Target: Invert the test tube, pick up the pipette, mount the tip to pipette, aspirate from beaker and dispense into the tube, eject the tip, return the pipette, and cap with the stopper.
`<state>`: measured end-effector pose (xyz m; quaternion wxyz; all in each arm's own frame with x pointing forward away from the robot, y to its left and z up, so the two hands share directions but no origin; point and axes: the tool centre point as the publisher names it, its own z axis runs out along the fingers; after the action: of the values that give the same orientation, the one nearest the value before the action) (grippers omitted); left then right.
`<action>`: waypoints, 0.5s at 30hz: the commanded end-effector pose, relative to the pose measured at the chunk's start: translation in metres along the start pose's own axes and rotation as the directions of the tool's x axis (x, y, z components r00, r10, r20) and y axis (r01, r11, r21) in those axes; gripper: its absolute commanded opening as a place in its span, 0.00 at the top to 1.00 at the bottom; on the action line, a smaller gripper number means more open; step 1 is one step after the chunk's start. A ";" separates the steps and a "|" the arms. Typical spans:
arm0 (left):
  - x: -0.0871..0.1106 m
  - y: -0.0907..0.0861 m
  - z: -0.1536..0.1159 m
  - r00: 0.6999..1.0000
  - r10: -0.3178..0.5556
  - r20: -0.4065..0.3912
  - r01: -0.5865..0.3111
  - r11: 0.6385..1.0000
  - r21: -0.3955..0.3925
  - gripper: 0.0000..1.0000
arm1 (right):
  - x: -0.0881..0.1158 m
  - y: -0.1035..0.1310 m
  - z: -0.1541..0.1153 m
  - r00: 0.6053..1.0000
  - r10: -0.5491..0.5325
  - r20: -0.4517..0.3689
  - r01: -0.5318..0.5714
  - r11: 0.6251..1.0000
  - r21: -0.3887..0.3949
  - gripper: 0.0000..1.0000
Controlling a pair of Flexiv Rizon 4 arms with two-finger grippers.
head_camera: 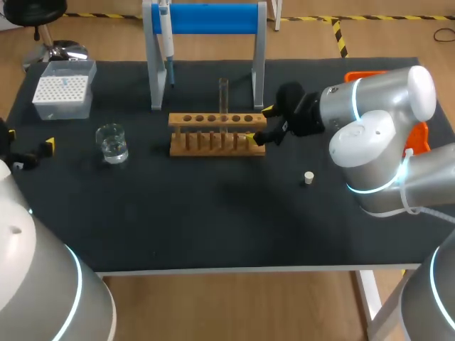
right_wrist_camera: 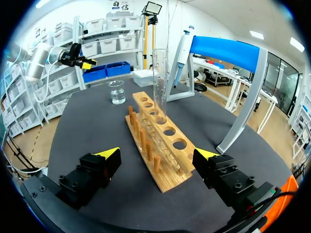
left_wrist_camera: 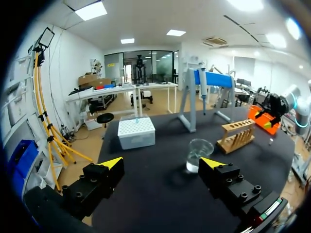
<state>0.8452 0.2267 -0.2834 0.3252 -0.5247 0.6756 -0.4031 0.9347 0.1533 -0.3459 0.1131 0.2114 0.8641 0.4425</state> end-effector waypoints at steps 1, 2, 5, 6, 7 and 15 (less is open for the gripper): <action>0.002 -0.007 0.006 1.000 0.006 0.019 -0.006 1.000 -0.015 0.00 | -0.001 0.001 -0.001 1.000 0.000 -0.002 0.000 1.000 0.004 0.00; 0.001 -0.008 0.007 1.000 0.011 0.015 -0.011 1.000 -0.020 0.00 | -0.001 0.001 -0.001 1.000 0.000 -0.002 0.000 1.000 0.004 0.00; 0.003 -0.012 0.011 1.000 0.019 0.003 -0.019 0.999 -0.029 0.00 | -0.001 0.001 -0.001 1.000 0.000 -0.002 0.000 1.000 0.004 0.00; 0.003 -0.013 0.013 1.000 0.024 -0.002 -0.024 0.999 -0.034 0.00 | -0.001 0.001 -0.001 1.000 0.000 -0.002 0.000 1.000 0.004 0.00; 0.004 -0.013 0.014 1.000 0.026 -0.005 -0.026 0.999 -0.036 0.00 | -0.001 0.001 -0.001 1.000 0.000 -0.002 0.000 1.000 0.004 0.00; 0.002 -0.027 0.038 0.999 0.034 -0.028 -0.036 0.998 -0.059 0.00 | -0.001 0.001 -0.001 1.000 0.000 -0.002 0.000 1.000 0.004 0.00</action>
<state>0.8741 0.2141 -0.2792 0.3188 -0.5099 0.6931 -0.3975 0.9347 0.1533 -0.3459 0.1131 0.2114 0.8641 0.4425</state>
